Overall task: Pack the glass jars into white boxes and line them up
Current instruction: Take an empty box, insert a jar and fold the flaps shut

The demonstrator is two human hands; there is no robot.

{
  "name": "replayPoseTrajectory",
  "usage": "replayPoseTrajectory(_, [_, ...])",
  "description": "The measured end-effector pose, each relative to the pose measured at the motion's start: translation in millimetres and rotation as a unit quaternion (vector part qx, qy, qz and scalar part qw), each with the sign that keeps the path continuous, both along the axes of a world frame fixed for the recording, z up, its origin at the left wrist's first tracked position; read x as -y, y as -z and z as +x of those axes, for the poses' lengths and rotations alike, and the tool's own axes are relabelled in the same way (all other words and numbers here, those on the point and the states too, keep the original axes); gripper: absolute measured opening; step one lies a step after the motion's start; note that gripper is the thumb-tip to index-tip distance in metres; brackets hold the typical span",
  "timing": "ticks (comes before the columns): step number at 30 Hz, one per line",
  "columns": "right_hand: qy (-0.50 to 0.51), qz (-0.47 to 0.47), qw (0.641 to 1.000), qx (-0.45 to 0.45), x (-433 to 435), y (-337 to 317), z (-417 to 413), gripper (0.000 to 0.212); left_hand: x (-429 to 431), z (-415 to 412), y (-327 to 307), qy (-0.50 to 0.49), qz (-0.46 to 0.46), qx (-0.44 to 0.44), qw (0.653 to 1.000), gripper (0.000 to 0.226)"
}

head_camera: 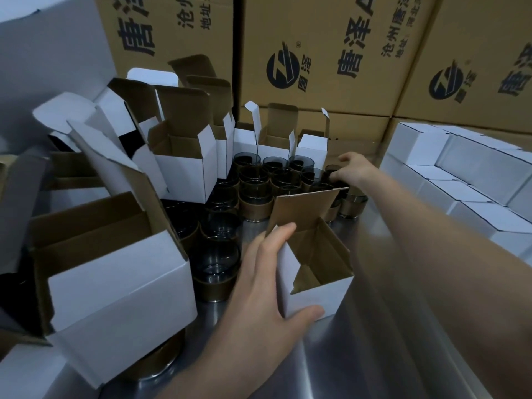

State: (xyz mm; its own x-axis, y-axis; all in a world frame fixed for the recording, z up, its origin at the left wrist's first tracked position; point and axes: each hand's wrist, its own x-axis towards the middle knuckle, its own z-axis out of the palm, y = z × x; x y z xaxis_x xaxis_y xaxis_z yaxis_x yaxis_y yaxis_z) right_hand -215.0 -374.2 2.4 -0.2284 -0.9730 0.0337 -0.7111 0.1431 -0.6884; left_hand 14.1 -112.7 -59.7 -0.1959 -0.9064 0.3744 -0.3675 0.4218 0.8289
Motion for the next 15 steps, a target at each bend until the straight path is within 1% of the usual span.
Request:
replayPoseTrajectory(4, [0.024, -0.027, 0.999, 0.02, -3, 3, -6, 0.076, -1, 0, 0, 0.003, 0.006, -0.006, 1.0, 0.1])
replayPoseTrajectory(8, [0.033, -0.093, 0.993, 0.069, -11, 1, -10, 0.075, -2, 1, -1, 0.004, 0.011, -0.011, 1.0, 0.099])
replayPoseTrajectory(12, [0.008, -0.184, 0.974, 0.134, -30, -13, -11, 0.07, -3, 0, -3, 0.0, 0.014, -0.009, 1.0, 0.1])
replayPoseTrajectory(15, [-0.013, -0.219, 0.955, 0.2, -54, -25, -10, 0.066, -4, 0, -7, -0.005, 0.023, -0.006, 1.0, 0.101])
